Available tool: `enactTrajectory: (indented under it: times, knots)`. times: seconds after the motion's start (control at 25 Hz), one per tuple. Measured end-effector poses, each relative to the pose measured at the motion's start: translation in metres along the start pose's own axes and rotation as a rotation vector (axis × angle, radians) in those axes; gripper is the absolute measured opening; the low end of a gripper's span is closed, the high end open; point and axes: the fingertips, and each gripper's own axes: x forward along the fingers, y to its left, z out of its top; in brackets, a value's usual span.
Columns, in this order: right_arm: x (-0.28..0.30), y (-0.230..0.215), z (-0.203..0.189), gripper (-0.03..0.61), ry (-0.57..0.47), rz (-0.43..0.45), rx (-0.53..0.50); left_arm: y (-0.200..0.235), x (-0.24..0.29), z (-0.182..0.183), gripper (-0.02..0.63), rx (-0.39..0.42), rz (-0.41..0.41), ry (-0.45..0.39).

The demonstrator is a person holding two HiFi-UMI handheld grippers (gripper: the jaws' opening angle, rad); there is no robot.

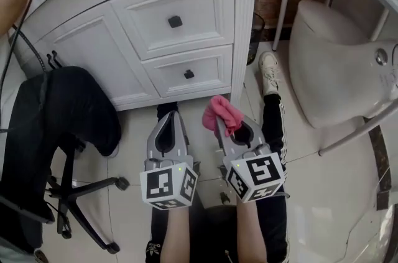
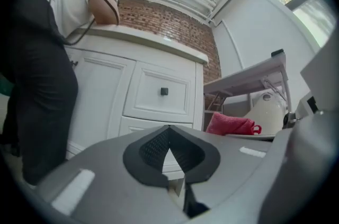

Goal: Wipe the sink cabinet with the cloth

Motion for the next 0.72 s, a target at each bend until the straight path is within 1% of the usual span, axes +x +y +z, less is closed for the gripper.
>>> enactTrajectory:
  times: [0.04, 0.16, 0.24, 0.36, 0.56, 0.72]
  knots:
    - [-0.014, 0.012, 0.006, 0.066, -0.014, 0.000, -0.004, 0.002, -0.018, 0.010, 0.015, -0.001, 0.007, -0.016]
    - [-0.037, 0.033, 0.013, 0.066, -0.001, -0.012, -0.107, 0.008, -0.054, 0.037, 0.015, 0.016, 0.023, -0.068]
    - [-0.045, 0.040, 0.024, 0.066, -0.014, -0.018, -0.143, 0.013, -0.070, 0.051, 0.015, 0.023, 0.036, -0.105]
    - [-0.058, 0.052, 0.043, 0.066, -0.063, -0.013, -0.135, 0.011, -0.089, 0.063, 0.015, 0.019, 0.021, -0.140]
    - [-0.070, 0.070, 0.061, 0.066, -0.097, 0.009, -0.157, 0.001, -0.101, 0.078, 0.015, 0.020, -0.004, -0.177]
    - [-0.077, 0.069, 0.067, 0.066, -0.109, 0.006, -0.161, -0.003, -0.106, 0.078, 0.015, 0.017, -0.007, -0.177]
